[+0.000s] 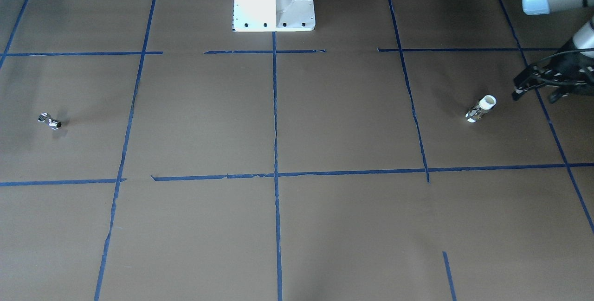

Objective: Assemble PPR valve and pipe with both arms
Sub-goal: 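Lower the left gripper onto the white pipe fitting and grasp it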

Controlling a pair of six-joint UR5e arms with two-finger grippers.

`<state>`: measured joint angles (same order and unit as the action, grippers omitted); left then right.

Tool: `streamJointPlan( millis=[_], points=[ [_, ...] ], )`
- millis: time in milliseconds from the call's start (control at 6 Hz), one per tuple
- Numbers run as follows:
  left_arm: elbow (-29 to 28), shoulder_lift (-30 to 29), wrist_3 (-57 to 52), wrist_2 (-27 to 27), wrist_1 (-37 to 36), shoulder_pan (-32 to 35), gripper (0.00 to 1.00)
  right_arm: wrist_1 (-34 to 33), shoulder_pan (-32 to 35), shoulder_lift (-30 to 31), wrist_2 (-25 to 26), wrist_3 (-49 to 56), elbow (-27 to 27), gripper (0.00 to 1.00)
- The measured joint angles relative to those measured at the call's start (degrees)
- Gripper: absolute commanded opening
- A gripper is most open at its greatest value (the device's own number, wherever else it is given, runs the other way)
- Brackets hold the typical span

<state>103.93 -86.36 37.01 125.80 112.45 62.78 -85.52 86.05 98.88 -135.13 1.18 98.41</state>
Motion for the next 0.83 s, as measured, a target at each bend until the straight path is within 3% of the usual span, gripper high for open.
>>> streamJointPlan(
  millis=[833],
  points=[
    [-1.05, -0.58, 6.24, -1.09, 0.92, -5.16, 1.00, 0.00, 0.00, 0.06, -0.04, -0.04, -0.14, 1.00]
  ],
)
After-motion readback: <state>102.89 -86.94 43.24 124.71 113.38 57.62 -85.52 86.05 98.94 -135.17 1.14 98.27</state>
